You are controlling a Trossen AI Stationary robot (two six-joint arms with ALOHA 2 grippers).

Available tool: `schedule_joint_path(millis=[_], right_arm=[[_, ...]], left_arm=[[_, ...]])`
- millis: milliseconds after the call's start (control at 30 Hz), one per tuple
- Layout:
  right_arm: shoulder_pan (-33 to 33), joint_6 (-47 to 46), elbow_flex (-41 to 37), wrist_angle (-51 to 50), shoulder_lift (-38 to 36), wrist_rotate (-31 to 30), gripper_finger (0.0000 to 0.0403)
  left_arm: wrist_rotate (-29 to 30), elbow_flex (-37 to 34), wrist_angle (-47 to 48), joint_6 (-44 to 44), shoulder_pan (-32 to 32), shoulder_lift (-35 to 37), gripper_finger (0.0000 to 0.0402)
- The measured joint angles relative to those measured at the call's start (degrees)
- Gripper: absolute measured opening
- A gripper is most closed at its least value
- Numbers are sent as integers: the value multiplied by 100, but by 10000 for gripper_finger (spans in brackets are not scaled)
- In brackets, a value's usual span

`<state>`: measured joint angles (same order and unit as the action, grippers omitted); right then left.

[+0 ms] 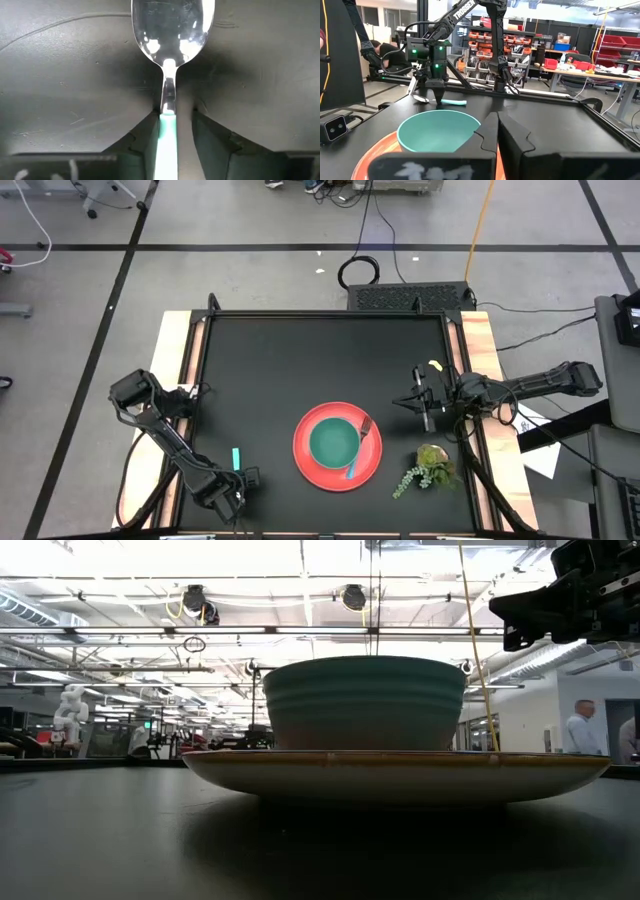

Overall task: Set table place
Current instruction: Put the green spoon into the green bowl on the orange plate

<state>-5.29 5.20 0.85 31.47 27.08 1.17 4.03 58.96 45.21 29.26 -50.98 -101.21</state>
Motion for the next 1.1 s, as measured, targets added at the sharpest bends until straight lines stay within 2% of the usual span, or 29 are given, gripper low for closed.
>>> schedule_joint_path(millis=[567, 767, 1100], right_arm=[[1, 1, 0, 2, 2, 1, 0], [1, 1, 2, 39, 1, 0, 0], [-1, -1, -1, 69, -1, 1, 0]], left_arm=[[180, 34, -6, -145, 7, -9, 41], [567, 228, 122, -389, 45, -20, 51], [768, 542, 521, -400, 37, -14, 40]])
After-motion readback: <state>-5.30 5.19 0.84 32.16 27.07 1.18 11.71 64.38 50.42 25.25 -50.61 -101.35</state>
